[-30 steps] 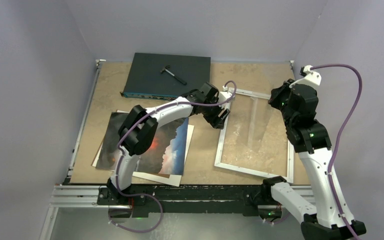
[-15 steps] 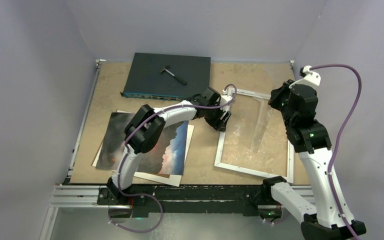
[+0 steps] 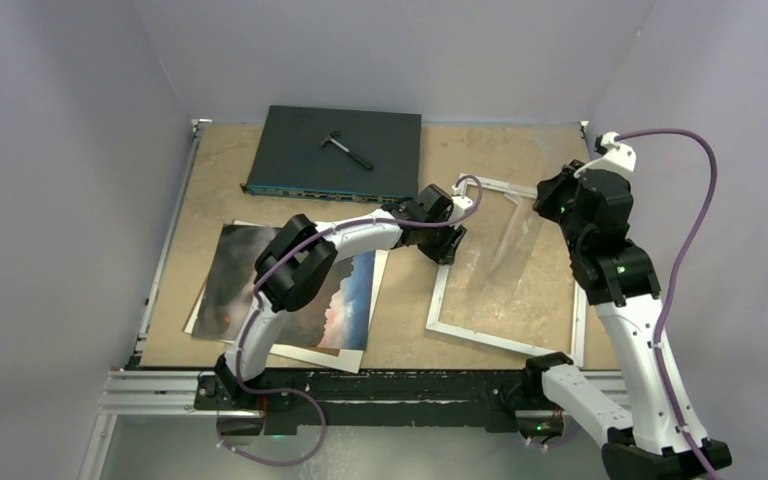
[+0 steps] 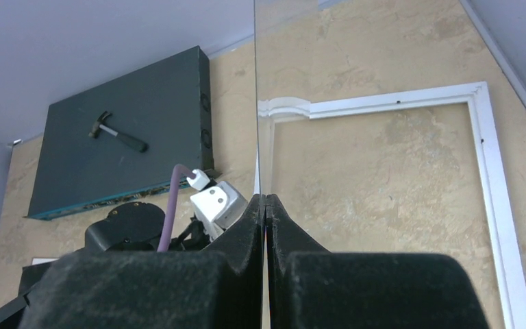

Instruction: Put the photo into the frame

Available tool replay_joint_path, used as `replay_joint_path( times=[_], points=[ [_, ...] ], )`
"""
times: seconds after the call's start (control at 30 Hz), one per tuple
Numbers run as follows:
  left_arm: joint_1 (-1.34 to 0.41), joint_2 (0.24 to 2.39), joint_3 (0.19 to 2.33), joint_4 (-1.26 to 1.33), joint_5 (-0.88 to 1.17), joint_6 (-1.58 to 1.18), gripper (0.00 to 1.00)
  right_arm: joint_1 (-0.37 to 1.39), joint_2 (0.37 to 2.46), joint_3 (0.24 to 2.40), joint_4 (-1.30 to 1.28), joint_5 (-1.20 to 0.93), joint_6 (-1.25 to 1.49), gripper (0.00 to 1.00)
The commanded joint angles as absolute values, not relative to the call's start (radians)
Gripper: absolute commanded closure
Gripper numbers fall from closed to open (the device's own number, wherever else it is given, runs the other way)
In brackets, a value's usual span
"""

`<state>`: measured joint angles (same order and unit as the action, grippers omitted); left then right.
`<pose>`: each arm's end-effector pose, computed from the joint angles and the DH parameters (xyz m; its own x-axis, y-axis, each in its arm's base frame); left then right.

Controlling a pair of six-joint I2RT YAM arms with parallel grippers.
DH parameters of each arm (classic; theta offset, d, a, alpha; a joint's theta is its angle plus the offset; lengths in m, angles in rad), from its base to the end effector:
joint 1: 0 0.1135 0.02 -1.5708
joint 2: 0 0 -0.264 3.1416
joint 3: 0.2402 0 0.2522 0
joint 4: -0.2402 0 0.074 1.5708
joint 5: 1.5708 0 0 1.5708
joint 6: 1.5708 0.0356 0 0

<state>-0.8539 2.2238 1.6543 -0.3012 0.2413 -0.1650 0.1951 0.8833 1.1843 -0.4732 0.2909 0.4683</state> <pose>0.3149 -0.3742 0.1586 -0.6325 0.4830 -0.6055 0.7393 0.6095 -0.2861 0.1738 0.0239 0.4289 -0.1087 0.4193 -0.9013 0.1575 0.9025 0.4008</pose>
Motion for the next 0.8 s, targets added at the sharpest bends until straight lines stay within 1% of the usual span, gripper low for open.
replay_joint_path(
  times=[0.0, 0.13, 0.3, 0.5, 0.77],
  points=[
    [-0.842, 2.227, 1.623, -0.302, 0.036, -0.171, 0.69, 0.191, 0.879, 1.175, -0.419, 0.261, 0.474, 1.0],
    [-0.832, 2.206, 1.598, -0.277, -0.061, -0.197, 0.74, 0.19, 0.878, 1.163, -0.416, 0.254, 0.477, 1.0],
    [-0.817, 2.191, 1.576, -0.255, -0.126, -0.211, 0.8, 0.19, 0.874, 1.149, -0.409, 0.242, 0.48, 1.0],
    [-0.789, 2.177, 1.546, -0.247, -0.156, -0.235, 0.81, 0.19, 0.877, 1.132, -0.391, 0.219, 0.489, 1.0],
    [-0.762, 2.148, 1.485, -0.246, -0.131, -0.274, 0.83, 0.19, 0.894, 1.108, -0.356, 0.186, 0.5, 1.0]
  ],
)
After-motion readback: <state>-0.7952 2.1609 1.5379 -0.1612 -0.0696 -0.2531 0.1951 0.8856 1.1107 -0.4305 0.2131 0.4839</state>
